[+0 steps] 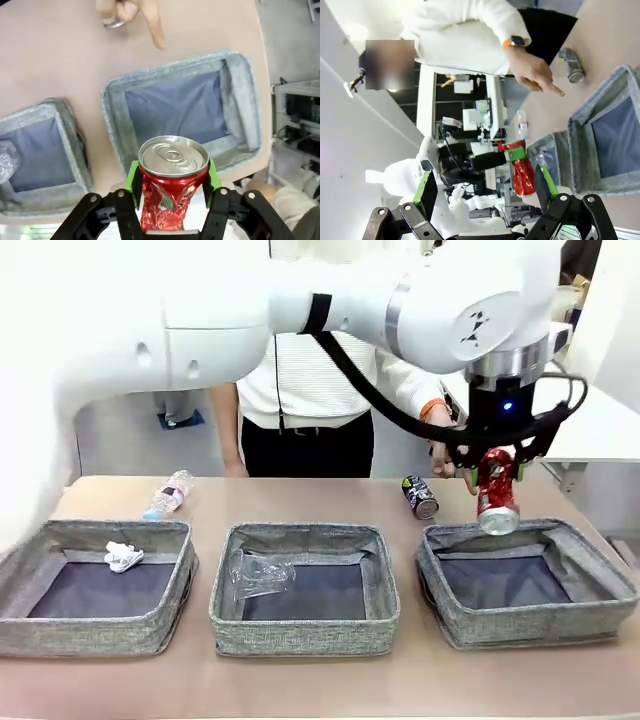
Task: Sort the waste into the appropriate baskets.
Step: Place the picked waste into the Fabric basket indicated by the person.
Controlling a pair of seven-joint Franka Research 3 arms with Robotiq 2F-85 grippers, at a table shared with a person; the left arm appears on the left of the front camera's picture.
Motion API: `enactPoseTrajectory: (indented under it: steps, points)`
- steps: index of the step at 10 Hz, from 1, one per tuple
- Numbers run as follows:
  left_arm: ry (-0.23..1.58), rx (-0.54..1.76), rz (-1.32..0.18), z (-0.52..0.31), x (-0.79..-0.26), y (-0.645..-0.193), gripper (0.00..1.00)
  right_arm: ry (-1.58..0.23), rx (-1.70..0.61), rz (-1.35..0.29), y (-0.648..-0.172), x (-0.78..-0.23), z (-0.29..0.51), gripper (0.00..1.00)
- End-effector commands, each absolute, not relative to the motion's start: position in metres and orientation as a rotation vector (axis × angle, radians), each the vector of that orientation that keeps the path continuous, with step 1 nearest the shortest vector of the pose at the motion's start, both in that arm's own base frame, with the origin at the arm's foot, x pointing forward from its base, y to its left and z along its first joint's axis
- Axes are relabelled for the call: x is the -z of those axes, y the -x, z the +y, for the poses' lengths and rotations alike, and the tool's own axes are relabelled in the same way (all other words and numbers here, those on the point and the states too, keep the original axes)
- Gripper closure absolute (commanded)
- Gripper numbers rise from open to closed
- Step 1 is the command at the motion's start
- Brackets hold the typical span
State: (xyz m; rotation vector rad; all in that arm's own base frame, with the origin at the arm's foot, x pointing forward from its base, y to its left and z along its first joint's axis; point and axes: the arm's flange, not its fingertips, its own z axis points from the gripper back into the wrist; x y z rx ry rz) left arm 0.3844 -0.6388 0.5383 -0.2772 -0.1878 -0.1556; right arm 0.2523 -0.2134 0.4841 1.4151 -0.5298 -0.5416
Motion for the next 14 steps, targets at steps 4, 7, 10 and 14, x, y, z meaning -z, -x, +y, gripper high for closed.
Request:
enactPoseTrajectory:
  steps: [4,7,10,14]
  points:
    - [0.323,0.043,-0.169,-0.653,-0.56,-0.395,0.36,-1.407,0.538,-0.538,-0.249,-0.484,-0.216,0.0]
    - [0.357,0.01,-0.164,-0.648,-0.566,-0.398,0.0,-1.407,0.538,-0.538,-0.249,-0.484,-0.216,0.0]
    - [0.355,0.022,-0.141,-0.642,-0.565,-0.396,0.0,-1.407,0.538,-0.538,-0.249,-0.484,-0.216,0.0]
    - [0.346,0.036,0.01,-0.584,-0.589,-0.391,0.0,-1.416,0.545,-0.534,-0.251,-0.484,-0.215,0.0]
